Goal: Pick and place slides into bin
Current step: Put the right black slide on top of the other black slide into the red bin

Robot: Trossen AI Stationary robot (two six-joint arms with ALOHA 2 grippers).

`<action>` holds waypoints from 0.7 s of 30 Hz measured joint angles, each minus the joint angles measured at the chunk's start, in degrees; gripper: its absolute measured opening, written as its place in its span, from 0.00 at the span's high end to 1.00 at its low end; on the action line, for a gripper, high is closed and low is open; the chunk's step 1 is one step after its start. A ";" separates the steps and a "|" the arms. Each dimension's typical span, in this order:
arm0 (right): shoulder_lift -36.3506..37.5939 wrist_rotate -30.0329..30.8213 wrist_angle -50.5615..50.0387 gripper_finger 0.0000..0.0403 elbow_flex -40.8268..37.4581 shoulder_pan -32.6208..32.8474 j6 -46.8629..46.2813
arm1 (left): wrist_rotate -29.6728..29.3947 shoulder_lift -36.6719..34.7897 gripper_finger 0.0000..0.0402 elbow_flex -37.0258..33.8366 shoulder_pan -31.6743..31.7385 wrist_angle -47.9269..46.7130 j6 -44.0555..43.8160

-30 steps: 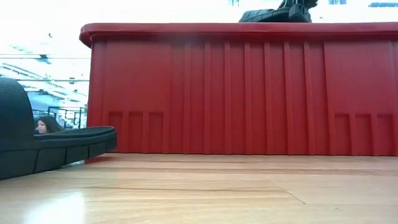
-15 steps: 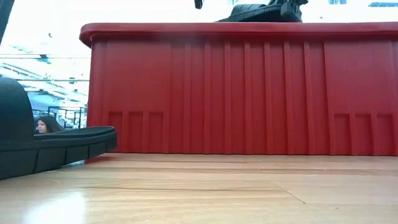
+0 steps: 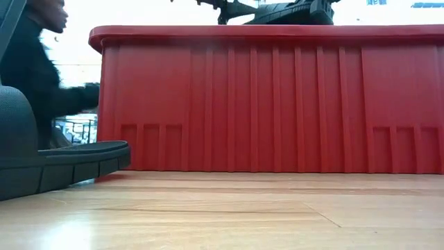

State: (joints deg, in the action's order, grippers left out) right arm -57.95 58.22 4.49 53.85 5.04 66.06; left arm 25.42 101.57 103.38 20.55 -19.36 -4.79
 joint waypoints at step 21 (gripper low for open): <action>-0.23 -1.36 2.67 0.98 -0.03 2.27 0.75 | -0.06 0.44 0.59 0.01 -0.05 -0.15 4.09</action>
State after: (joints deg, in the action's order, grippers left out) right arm -58.17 56.86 7.16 53.82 7.31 66.81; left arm 25.36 102.02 103.39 20.49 -19.52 -0.70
